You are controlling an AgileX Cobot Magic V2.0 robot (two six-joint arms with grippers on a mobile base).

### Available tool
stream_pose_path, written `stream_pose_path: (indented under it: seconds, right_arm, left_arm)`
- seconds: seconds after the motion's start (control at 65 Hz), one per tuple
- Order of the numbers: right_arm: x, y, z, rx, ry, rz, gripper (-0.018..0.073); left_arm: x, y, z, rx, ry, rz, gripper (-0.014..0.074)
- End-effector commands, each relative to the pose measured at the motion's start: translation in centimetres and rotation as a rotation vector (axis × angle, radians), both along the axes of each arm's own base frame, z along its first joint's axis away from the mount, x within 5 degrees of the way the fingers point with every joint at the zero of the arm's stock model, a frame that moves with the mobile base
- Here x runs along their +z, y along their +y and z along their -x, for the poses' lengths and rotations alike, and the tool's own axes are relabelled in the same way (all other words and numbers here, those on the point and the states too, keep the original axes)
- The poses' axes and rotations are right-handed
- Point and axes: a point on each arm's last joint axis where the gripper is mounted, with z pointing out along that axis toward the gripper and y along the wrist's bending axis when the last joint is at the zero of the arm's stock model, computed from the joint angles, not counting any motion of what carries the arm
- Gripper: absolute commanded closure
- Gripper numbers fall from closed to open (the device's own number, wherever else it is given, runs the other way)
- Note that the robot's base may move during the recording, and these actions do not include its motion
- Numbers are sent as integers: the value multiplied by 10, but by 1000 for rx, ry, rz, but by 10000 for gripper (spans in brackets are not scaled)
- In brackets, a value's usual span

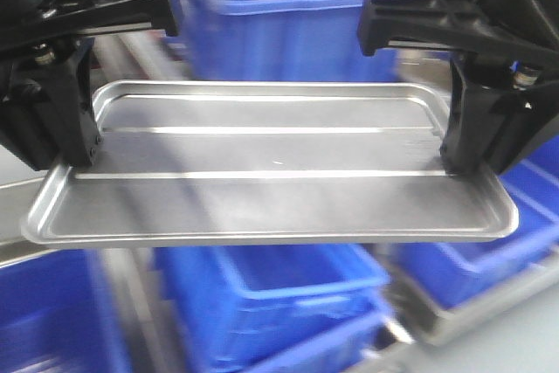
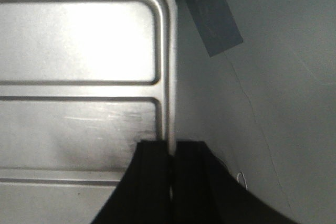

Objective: Grab silver tray and place in blue box
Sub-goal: 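Carry the tray in both grippers while the base drives to the blue bins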

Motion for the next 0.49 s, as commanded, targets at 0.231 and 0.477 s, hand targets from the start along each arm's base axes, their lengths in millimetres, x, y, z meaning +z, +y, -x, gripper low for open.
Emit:
stream_pose_path:
  seconds: [0.231,0.477]
  right_arm:
    - [19,0,-1,29,-94,-42,506]
    - [19,0,-1,29,-94,-42,506]
  left_arm:
    - [18,-2,1,-14,-63,73,604]
    - [18,-2,1,-14,-63,73,604]
